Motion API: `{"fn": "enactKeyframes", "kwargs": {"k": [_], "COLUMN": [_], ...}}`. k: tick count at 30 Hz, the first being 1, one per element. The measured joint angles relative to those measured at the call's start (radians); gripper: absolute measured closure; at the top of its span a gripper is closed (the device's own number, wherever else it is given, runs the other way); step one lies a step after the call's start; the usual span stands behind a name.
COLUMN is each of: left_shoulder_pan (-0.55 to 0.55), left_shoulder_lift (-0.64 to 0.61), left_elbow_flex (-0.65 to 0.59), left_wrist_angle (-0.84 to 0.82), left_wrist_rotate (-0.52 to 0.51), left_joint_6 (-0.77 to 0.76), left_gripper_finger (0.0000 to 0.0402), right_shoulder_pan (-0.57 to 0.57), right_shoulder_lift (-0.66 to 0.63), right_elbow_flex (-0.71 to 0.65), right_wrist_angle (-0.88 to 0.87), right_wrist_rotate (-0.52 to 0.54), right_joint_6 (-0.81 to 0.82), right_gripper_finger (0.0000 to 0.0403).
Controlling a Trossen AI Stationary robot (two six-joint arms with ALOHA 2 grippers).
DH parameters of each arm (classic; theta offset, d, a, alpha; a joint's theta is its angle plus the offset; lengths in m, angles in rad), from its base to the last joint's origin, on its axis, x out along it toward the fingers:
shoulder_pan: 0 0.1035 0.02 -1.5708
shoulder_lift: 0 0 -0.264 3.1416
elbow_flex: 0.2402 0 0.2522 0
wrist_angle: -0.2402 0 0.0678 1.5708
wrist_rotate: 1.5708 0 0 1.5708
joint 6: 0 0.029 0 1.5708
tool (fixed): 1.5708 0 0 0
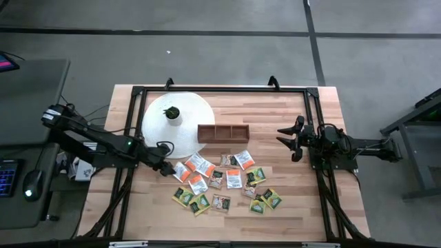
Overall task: Pick & Place Tea
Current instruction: Put the white tea bag into the left section of the wooden organizer
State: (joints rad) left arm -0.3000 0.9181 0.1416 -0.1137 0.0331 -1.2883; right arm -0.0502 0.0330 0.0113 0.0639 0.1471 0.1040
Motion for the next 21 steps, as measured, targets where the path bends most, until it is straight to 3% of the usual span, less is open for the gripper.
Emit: {"fn": "enactKeyframes", "kwargs": {"k": [15, 21], "left_shoulder_pan": [0.000, -0.001], "left_shoulder_lift": [0.109, 0.123], "left_elbow_flex": [0.045, 0.043], "left_wrist_angle": [0.047, 0.058], "left_wrist_rotate": [-0.013, -0.022], "left_joint_6": [0.050, 0.085], "left_gripper_finger": [0.0176, 0.0224], "right_shoulder_pan": [0.000, 0.000], "right_shoulder_lift": [0.000, 0.000], "right_elbow_flex": [0.000, 0.000], "right_wrist_angle": [0.000, 0.000], "right_wrist_rotate": [0.000, 0.000], "right_joint_6": [0.000, 0.000], "right_gripper_finger": [0.0250, 0.0250]}}
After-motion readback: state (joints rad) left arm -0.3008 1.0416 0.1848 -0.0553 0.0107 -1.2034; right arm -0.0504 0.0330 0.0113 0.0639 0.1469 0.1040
